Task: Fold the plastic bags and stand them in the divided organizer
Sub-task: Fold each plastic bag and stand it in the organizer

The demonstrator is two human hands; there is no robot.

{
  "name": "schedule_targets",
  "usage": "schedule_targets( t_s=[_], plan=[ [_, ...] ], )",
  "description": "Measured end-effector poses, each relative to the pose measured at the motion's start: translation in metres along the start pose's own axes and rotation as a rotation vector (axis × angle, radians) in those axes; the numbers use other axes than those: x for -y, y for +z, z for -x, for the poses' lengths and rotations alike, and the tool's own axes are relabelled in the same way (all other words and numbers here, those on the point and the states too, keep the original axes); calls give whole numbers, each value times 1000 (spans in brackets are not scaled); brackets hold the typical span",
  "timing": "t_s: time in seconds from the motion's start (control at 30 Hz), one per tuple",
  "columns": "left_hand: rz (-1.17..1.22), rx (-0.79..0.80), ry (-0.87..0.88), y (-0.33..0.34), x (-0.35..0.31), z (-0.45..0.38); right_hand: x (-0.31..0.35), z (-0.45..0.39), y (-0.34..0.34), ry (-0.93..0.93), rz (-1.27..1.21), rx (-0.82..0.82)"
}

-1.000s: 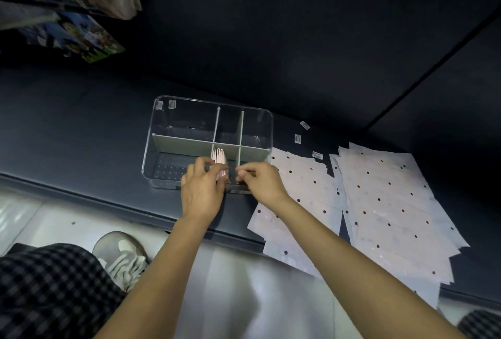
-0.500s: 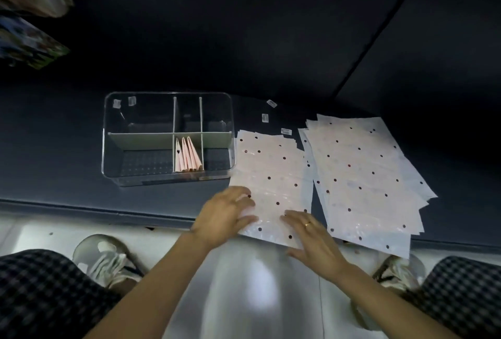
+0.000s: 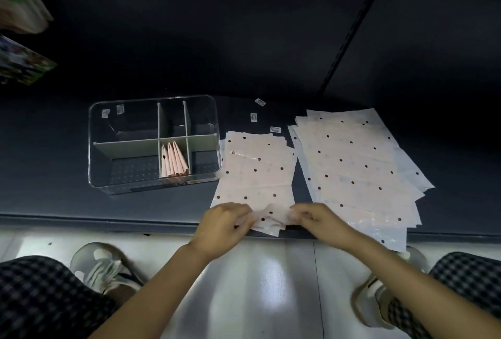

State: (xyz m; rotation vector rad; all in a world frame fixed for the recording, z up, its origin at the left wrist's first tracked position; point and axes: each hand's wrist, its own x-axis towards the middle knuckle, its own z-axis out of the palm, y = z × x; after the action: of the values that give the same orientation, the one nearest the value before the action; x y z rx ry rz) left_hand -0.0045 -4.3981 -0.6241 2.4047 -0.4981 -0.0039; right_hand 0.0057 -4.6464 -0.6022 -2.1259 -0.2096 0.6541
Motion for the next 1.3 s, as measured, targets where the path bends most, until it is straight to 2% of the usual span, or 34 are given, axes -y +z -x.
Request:
schedule_targets(
  t_s=[0.13, 0.2, 0.27, 0.33, 0.5, 0.6, 0.8, 0.9, 0.97, 1.0, 1.03, 1.1, 1.17, 1.2, 1.3],
  plan=[
    [147, -229, -104, -2, -12, -16, 21, -23, -25, -15, -16, -143],
    [114, -373, -170, -1, -11, -17, 27, -41, -31, -14, 69, -187],
    [26, -428, -158, 0, -10, -14, 30, -63, -32, 8, 172, -181],
    [-55, -341, -80, 6, -5, -8, 30, -84, -31, 33, 258, -167],
    [-254, -10, 59, 27, -1, 6, 22, -117, -25, 131, 361, -160],
    [-349, 105, 80, 37, -1, 14, 16, -125, -21, 166, 372, -172],
    [-449, 343, 11, 49, 12, 22, 13, -128, -16, 190, 385, -194],
    [-489, 384, 27, 50, 17, 24, 16, -117, -10, 121, 593, -294],
    [-512, 395, 28, 50, 17, 24, 21, -97, 3, -24, 674, -442],
    [-522, 393, 30, 50, 17, 24, 22, -85, 12, -131, 696, -467],
    [-530, 393, 31, 51, 17, 24, 21, -72, 23, -244, 736, -441],
    [-528, 397, 28, 52, 17, 24, 13, -48, 45, -376, 811, -222],
    [-506, 384, 28, 51, 18, 24, 0, -31, 59, -320, 884, 6],
    [-503, 377, 34, 51, 18, 23, -8, -26, 61, -270, 931, 54],
    [-501, 378, 40, 49, 19, 24, -26, -16, 58, -179, 1028, 51]
  ],
)
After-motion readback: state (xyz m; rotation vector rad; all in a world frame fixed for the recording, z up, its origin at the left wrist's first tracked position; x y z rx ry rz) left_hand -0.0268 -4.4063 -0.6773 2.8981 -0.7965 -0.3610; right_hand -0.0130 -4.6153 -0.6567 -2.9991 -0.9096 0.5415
